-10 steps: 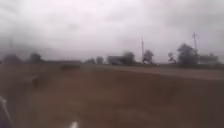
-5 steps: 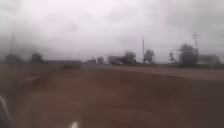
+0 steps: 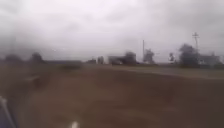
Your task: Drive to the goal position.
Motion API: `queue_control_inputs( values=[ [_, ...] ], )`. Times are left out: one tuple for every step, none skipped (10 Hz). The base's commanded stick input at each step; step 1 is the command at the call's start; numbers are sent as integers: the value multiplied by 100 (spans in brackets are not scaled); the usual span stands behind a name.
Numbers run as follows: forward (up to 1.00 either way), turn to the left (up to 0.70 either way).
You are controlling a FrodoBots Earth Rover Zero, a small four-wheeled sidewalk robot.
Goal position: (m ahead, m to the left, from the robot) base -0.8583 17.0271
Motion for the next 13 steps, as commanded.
queue_control_inputs(
  values=[
    [0, 70],
    [0, 70],
    [0, 70],
    [0, 70],
    [0, 70],
    [0, 70],
    [0, 70],
    [0, 70],
    [0, 70],
    [0, 70],
    [0, 70],
    [1, 68],
    [11, 33]
  ],
)
